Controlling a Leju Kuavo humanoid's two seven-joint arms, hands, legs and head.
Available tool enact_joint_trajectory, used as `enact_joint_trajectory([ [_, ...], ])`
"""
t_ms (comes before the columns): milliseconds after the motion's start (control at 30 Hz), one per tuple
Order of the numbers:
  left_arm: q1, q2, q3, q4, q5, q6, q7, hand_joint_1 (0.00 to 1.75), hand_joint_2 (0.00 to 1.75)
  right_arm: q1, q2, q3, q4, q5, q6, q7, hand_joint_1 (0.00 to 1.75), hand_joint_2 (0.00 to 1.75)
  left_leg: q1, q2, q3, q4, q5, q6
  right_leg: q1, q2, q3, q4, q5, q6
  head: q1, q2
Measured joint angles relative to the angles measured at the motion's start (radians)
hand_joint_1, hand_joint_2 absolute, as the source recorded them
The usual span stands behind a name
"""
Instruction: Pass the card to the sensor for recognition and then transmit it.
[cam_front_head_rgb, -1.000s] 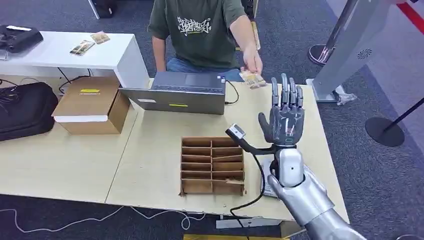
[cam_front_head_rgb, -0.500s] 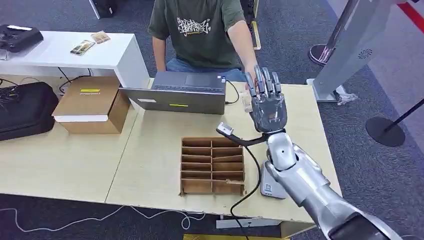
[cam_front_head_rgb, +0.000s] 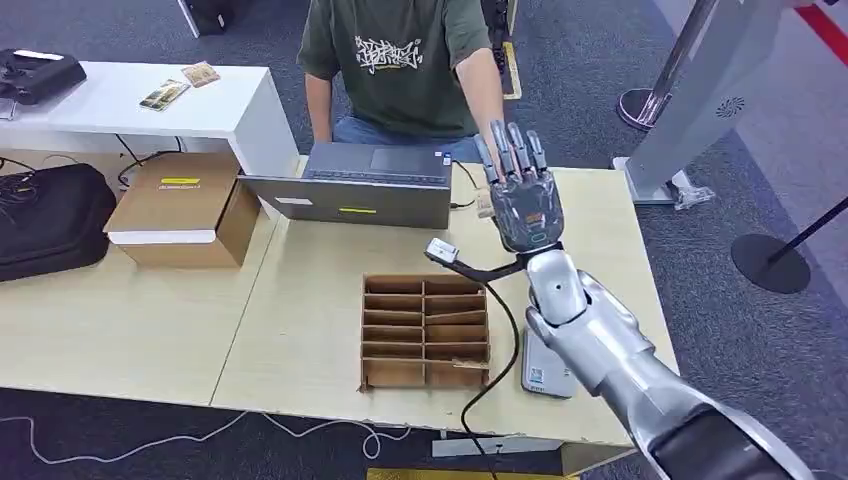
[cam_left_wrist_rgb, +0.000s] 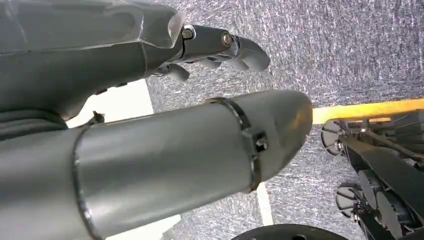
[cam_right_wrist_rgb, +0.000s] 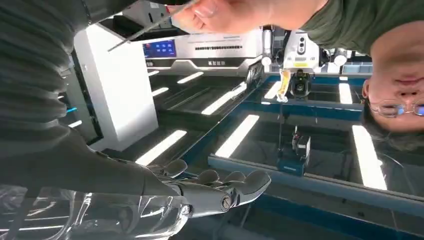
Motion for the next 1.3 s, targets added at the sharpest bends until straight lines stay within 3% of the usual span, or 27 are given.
enact_joint_trajectory([
  [567, 0.003, 0.000, 0.000, 0.000, 0.010, 0.000, 0.000, 0.00, 0.00, -0.013, 0.011, 0.000, 0.020, 0.000, 0.000, -0.020, 0.00, 1.75, 0.000, 0.000, 0.000, 0.000, 0.000, 0.000, 0.000, 0.000, 0.000, 0.000, 0.000, 0.000, 0.000, 0.000],
  [600, 0.003, 0.000, 0.000, 0.000, 0.010, 0.000, 0.000, 0.00, 0.00, -0.013, 0.011, 0.000, 0.021, 0.000, 0.000, -0.023, 0.14, 1.75, 0.000, 0.000, 0.000, 0.000, 0.000, 0.000, 0.000, 0.000, 0.000, 0.000, 0.000, 0.000, 0.000, 0.000],
  [633, 0.003, 0.000, 0.000, 0.000, 0.012, 0.000, 0.000, 0.00, 0.00, -0.013, 0.011, 0.000, 0.021, 0.000, 0.000, -0.024, 1.59, 1.75, 0.000, 0.000, 0.000, 0.000, 0.000, 0.000, 0.000, 0.000, 0.000, 0.000, 0.000, 0.000, 0.000, 0.000],
  [667, 0.003, 0.000, 0.000, 0.000, 0.012, 0.000, 0.000, 0.00, 0.00, -0.013, 0.011, 0.000, 0.022, 0.000, 0.000, -0.024, 1.75, 1.75, 0.000, 0.000, 0.000, 0.000, 0.000, 0.000, 0.000, 0.000, 0.000, 0.000, 0.000, 0.000, 0.000, 0.000],
  [1300, 0.009, -0.004, 0.000, 0.000, 0.026, 0.000, 0.000, 0.00, 0.00, -0.014, 0.016, 0.018, 0.024, 0.000, 0.000, -0.012, 1.75, 1.75, 0.000, 0.000, 0.000, 0.000, 0.000, 0.000, 0.000, 0.000, 0.000, 0.000, 0.000, 0.000, 0.000, 0.000],
])
